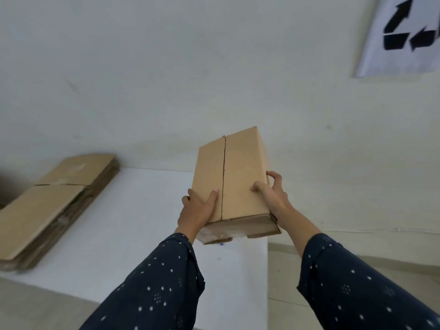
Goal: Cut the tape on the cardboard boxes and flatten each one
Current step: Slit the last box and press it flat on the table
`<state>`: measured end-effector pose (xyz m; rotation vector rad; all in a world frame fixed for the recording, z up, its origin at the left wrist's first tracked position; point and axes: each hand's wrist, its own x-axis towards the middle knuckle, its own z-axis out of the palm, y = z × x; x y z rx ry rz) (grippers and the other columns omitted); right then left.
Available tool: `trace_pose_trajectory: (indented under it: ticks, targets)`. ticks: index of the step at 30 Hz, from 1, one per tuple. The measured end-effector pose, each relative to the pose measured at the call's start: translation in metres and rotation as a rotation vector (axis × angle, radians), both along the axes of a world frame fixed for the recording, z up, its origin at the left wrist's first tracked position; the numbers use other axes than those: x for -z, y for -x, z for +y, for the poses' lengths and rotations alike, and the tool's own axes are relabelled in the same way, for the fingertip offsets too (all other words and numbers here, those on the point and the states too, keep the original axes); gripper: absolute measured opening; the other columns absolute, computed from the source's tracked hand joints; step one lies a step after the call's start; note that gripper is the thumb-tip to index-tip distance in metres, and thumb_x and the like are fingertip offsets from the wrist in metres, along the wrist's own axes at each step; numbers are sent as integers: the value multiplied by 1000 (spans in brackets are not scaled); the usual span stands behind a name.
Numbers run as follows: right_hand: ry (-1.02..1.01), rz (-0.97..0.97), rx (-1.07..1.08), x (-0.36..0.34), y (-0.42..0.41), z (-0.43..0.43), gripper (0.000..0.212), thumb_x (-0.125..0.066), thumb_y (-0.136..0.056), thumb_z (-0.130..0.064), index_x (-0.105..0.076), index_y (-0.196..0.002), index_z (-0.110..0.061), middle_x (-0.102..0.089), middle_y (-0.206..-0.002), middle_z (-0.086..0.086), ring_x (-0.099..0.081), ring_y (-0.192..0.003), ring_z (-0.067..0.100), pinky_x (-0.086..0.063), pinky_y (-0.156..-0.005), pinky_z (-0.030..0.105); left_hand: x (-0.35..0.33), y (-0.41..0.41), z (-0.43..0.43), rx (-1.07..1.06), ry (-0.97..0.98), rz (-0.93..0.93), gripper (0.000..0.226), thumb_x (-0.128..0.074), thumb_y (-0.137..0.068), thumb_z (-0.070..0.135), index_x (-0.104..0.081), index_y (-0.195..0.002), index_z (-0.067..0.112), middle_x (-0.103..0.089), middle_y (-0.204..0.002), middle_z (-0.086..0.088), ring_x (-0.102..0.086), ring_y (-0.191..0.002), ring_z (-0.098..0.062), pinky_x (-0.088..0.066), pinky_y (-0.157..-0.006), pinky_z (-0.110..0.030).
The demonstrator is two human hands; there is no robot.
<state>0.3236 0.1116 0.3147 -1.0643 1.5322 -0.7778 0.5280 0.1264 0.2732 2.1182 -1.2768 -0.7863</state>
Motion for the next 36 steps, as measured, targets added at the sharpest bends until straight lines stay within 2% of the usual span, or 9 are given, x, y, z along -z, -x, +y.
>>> trace_pose_trajectory:
  ticks: [3,9,12,16,22,25,27,31,36]
  targets:
    - [6,3,-8,0,-54,2,66,-64,-82,-43,-26,-136,-49,-37,-128,11,-48,-88,24,-42,-77,36,4,-54,2,79,-56,19,83,-31,-92,75,-8,-160,33,-14,-163,-10,-25,-146,-37,-24,-119,-52]
    - [-6,186,-2,6,-144,-8,70,-67,-75,-50,-28,-134,-52,-30,-126,9,-42,-113,39,-40,-101,47,18,-119,-5,143,-199,286,83,-29,-90,79,-3,-159,40,-2,-168,-1,-1,-155,-24,-5,-124,-52]
    - [31,339,-49,9,-185,-21,74,-64,-72,-53,-26,-136,-50,-26,-117,4,-36,-115,36,-35,-100,49,17,-143,-21,133,-250,511,109,-35,-71,98,-13,-160,38,-15,-167,3,-17,-153,-24,-12,-125,-51]
    - [73,477,-64,10,-234,-33,85,-60,-66,-70,-22,-139,-45,-29,-129,5,-33,-123,35,-32,-98,54,-4,-165,-36,125,-278,573,90,-24,-92,79,-15,-161,20,-14,-167,-7,-17,-152,-33,-19,-120,-50]
    - [-2,538,-103,16,-290,-45,116,-64,-60,-73,-2,-150,-34,-33,-136,8,-32,-128,34,-33,-100,54,3,-213,-64,122,-417,692,103,-44,-70,94,-37,-153,32,-37,-157,-7,-37,-139,-46,-35,-107,-66]
    - [-40,358,-72,14,-315,-64,106,-65,-74,-61,-8,-155,-24,-29,-144,10,-35,-133,36,-35,-107,50,14,-245,-75,86,-335,764,83,-44,-71,82,-65,-127,25,-72,-118,-9,-65,-111,-36,-51,-98,-55]
    - [-18,243,-40,15,-330,-73,80,-61,-81,-50,-32,-150,-22,-35,-139,7,-43,-129,34,-40,-107,48,17,-268,-81,45,-257,860,61,-42,-90,65,-68,-122,20,-77,-106,-9,-70,-100,-30,-57,-87,-43]
    - [26,128,2,30,-373,-78,45,-42,-75,-43,-56,-115,-57,-50,-129,-3,-46,-123,30,-38,-107,50,23,-322,-94,26,-227,915,44,-34,-102,39,-66,-116,12,-76,-90,-7,-67,-87,-25,-53,-73,-35]
    - [40,387,-198,55,-438,-71,47,-37,-92,-31,-46,-125,-63,-32,-138,-8,-29,-132,26,-21,-111,54,51,-386,-96,80,-414,715,50,-34,-102,52,-54,-130,16,-62,-114,-7,-61,-102,-28,-56,-81,-43]
